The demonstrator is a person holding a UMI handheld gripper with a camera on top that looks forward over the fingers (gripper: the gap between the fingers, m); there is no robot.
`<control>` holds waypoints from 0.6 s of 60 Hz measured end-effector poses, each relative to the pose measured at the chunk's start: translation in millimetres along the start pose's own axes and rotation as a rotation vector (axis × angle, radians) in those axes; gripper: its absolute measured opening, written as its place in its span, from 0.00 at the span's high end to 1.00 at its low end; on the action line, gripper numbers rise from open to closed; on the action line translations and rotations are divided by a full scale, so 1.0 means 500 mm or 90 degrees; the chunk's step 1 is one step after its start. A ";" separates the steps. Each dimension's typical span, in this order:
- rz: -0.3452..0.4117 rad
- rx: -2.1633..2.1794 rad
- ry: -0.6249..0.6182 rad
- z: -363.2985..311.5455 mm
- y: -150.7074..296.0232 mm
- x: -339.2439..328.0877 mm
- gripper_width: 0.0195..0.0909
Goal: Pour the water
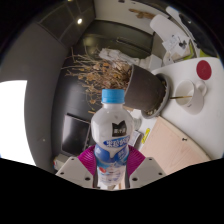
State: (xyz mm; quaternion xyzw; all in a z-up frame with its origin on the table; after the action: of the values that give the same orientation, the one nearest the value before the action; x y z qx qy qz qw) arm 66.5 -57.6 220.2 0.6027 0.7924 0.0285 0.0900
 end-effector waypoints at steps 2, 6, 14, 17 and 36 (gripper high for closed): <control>-0.005 0.063 0.010 -0.002 0.019 0.005 0.78; -0.008 0.175 0.027 0.025 0.059 0.031 0.78; -0.013 0.374 0.049 0.069 0.114 0.056 0.78; -0.014 0.438 0.061 0.086 0.127 0.062 0.78; -0.029 0.535 0.058 0.124 0.151 0.073 0.78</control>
State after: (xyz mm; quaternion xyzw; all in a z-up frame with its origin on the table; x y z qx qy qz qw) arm 139.8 -6.1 166.8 0.5672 0.7515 -0.2722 -0.1983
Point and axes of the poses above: the point between the fingertips, and its own axes, seen from behind it with the camera up: z to the right, y up, x forward, the way the camera looks, the point moved 2 cm from there along -x, backward, against the way the camera looks, and after that the axes turned 8 degrees about x, right-handed, at the moved point
